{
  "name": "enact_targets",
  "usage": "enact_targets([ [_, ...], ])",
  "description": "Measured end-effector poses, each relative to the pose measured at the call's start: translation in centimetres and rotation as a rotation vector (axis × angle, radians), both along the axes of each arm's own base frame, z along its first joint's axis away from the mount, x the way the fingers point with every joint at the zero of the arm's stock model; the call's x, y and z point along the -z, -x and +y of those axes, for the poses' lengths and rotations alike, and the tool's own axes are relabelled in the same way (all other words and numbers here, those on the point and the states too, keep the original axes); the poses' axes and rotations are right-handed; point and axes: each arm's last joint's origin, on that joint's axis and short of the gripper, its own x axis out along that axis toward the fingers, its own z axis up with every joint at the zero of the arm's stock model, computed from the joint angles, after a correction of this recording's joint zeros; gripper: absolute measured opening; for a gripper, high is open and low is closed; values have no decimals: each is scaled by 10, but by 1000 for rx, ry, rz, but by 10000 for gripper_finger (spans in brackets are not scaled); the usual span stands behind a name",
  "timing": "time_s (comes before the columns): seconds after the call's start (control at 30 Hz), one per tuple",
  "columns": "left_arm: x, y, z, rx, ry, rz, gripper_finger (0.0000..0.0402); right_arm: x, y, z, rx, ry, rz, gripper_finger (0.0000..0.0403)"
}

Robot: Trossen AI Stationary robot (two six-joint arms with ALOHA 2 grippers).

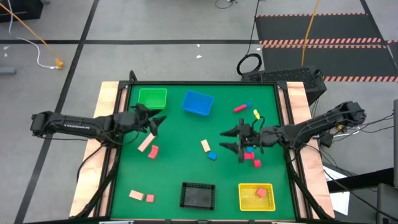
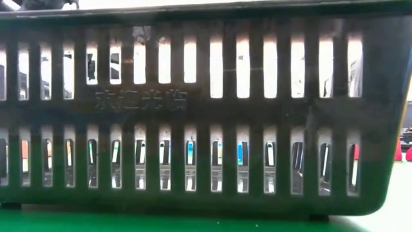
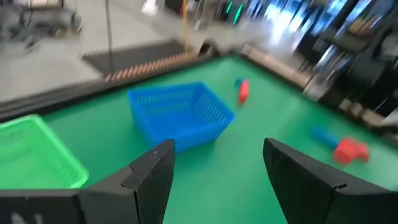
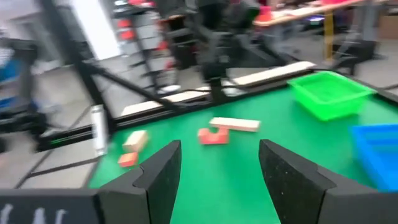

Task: Sort & place blocks by color
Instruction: Put the top brown wooden block into the green basket

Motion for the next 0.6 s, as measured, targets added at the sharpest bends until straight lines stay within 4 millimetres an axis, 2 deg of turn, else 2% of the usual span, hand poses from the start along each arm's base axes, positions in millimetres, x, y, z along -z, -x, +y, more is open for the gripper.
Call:
enact_targets([
  [0.13, -12, -6, 4, -56, 79, 201, 243, 2, -3, -18, 84, -18, 20, 206],
  [0.23, -13, -3, 6, -118, 174, 352, 243, 5, -3, -31, 147, -66, 44, 206],
  [0.4, 1, 9, 2, -188, 408, 546, 243, 9, -3, -45, 221, -109, 77, 206],
  [0.6, 18, 24, -2, -297, 627, 718, 243, 10, -3, -54, 248, -86, 86, 206],
])
